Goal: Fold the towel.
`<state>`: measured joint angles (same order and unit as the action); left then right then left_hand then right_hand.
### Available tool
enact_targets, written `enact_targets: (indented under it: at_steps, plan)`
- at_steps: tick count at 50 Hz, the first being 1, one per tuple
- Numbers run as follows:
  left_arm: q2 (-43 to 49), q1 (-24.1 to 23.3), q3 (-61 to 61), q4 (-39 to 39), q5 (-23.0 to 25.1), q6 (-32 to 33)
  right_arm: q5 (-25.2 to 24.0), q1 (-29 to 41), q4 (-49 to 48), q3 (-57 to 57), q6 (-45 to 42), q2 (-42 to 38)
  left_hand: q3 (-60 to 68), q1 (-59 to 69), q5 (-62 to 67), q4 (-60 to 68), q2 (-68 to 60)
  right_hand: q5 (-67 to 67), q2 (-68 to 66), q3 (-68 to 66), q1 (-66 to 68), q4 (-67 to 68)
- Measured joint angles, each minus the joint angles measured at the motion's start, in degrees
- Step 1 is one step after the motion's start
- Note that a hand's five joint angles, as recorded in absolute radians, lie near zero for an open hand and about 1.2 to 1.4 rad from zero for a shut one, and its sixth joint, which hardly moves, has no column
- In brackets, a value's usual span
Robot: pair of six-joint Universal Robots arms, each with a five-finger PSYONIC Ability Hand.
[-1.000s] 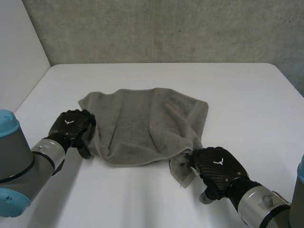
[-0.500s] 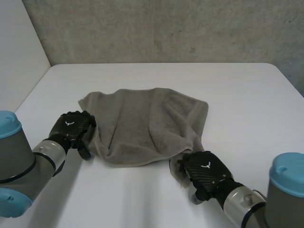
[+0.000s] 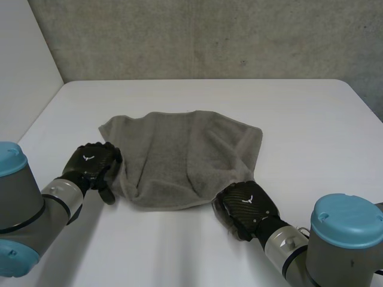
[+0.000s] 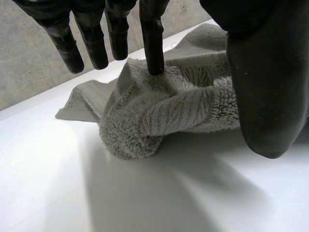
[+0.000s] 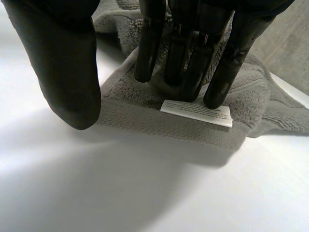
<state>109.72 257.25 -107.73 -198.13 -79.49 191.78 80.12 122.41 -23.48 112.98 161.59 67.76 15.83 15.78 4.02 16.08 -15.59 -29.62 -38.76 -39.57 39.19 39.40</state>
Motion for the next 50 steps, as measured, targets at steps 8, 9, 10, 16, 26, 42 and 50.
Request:
enact_targets:
  at_steps: [8,9,10,16,26,42,50]
  plan:
    - [0.0,0.0,0.0,0.0,0.1,0.0,0.2,0.3,-1.2,0.0,-2.0,-1.1,0.0,0.0,0.0,0.0,0.0,0.0,0.0,0.0,0.0,0.0]
    - [0.0,0.0,0.0,0.0,0.1,0.0,0.2,0.3,-1.2,0.0,-2.0,-1.1,0.0,0.0,0.0,0.0,0.0,0.2,0.0,0.2,-0.1,-0.1]
    - [0.0,0.0,0.0,0.0,0.1,0.0,0.2,0.3,-1.3,0.0,-2.1,-1.2,0.0,0.0,0.0,0.0,0.0,0.3,0.1,0.2,-0.1,-0.1]
    - [0.1,0.0,-0.1,0.0,0.1,0.0,0.2,0.4,-1.2,-0.2,-2.2,-1.6,0.0,0.0,0.0,0.0,0.0,-0.2,-0.1,-0.2,0.5,0.3]
    - [0.2,0.0,0.0,0.0,0.1,0.0,2.1,0.0,-1.2,-0.5,-2.2,-1.6,0.0,0.0,0.0,0.0,0.0,-32.5,-33.1,-32.4,33.1,32.5]
    - [0.6,0.0,0.0,0.0,0.0,0.0,3.8,-0.6,-0.8,-0.3,-2.3,1.2,0.0,0.0,0.0,0.0,0.0,-35.8,-35.4,-37.0,35.6,37.2]
    - [1.1,0.0,0.1,-0.1,0.1,0.1,3.5,-6.1,-0.2,-0.6,-5.0,4.0,0.0,0.0,0.0,0.0,0.0,-35.8,-35.4,-37.1,35.6,37.2]
